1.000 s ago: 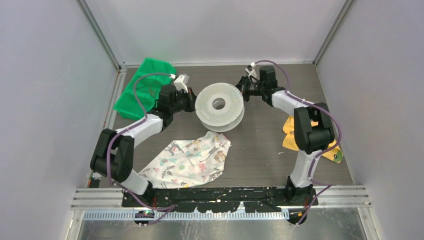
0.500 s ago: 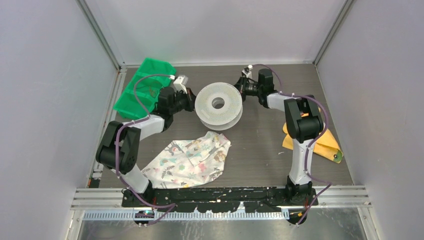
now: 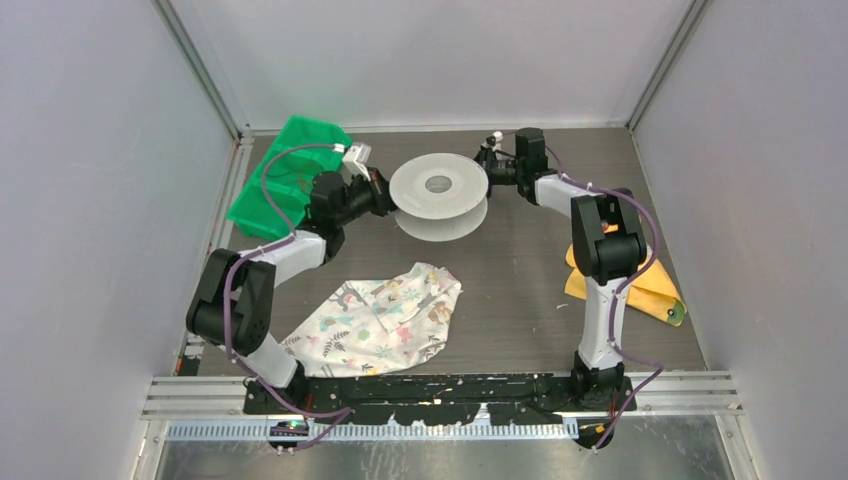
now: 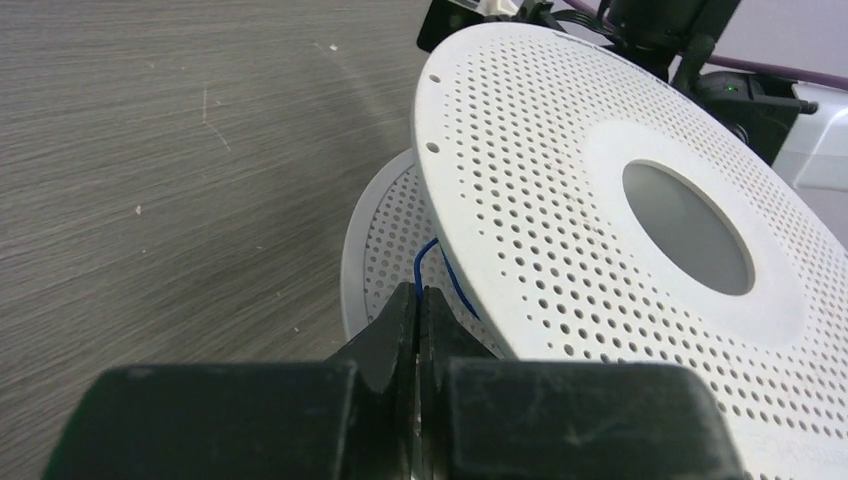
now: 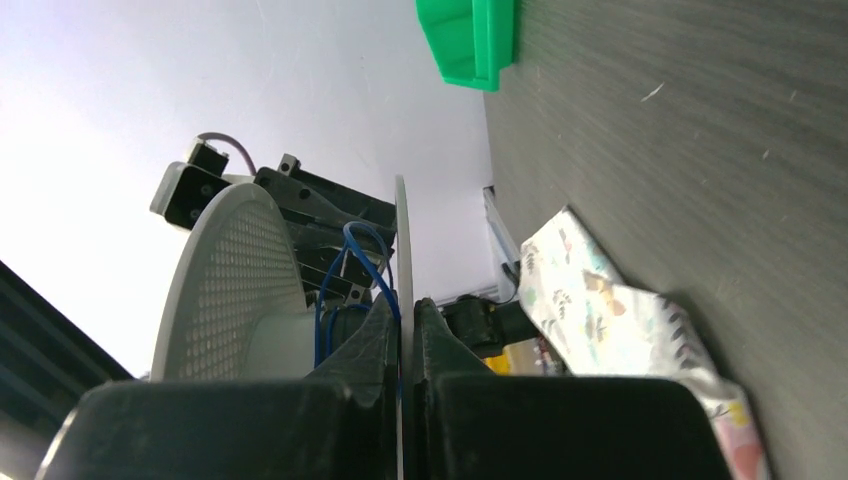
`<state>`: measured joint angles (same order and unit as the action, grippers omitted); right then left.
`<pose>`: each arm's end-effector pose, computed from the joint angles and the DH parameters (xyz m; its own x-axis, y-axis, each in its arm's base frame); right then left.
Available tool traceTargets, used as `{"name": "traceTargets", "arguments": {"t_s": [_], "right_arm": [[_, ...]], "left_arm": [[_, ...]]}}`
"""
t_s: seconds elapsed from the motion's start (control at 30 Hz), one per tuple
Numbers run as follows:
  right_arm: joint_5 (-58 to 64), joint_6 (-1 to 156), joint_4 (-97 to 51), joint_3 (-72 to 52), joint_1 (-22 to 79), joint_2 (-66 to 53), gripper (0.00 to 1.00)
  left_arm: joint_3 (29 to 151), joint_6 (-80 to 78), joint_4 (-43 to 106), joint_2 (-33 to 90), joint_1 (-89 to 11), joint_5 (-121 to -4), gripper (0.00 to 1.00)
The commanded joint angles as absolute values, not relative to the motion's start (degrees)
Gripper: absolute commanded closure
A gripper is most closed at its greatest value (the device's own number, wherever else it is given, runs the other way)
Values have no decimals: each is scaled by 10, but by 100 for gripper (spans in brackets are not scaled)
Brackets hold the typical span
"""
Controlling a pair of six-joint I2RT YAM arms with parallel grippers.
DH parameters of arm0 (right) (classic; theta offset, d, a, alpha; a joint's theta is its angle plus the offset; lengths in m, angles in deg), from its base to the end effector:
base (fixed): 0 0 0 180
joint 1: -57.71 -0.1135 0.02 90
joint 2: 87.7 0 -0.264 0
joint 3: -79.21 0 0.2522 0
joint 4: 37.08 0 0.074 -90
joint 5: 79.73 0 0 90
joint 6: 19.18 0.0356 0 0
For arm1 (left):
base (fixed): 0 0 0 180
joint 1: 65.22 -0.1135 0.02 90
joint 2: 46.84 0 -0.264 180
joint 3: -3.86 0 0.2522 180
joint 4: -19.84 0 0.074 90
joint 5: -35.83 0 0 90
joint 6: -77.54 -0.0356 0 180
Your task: Wrap the cables
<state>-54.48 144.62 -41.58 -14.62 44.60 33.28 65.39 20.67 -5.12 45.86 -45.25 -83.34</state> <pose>0.4432 0.1363 0.1904 -0.9782 0.1928 0.0770 0.1064 0.1470 0.9834 0.3256 -0.1368 0.2353 -0.4970 -0.3271 -0.8037 0.5755 0.5689 -0.5875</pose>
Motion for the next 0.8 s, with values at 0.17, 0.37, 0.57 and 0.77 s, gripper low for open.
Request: {"name": "traceTargets", "arguments": {"t_s": [0.17, 0.37, 0.57, 0.77], "right_arm": [[-431, 1513, -243, -232, 410, 257, 99], [-380, 1549, -195, -233, 408, 236, 99], [-354, 1513, -159, -249, 406, 229, 99], [-327, 1498, -224, -201, 406, 224, 99]], "left_arm": [[653, 158, 36, 334, -393, -948, 100], [630, 122, 37, 288, -383, -932, 99], [625, 111, 48, 301, -378, -924, 100], [610, 108, 19, 326, -374, -897, 100]]}}
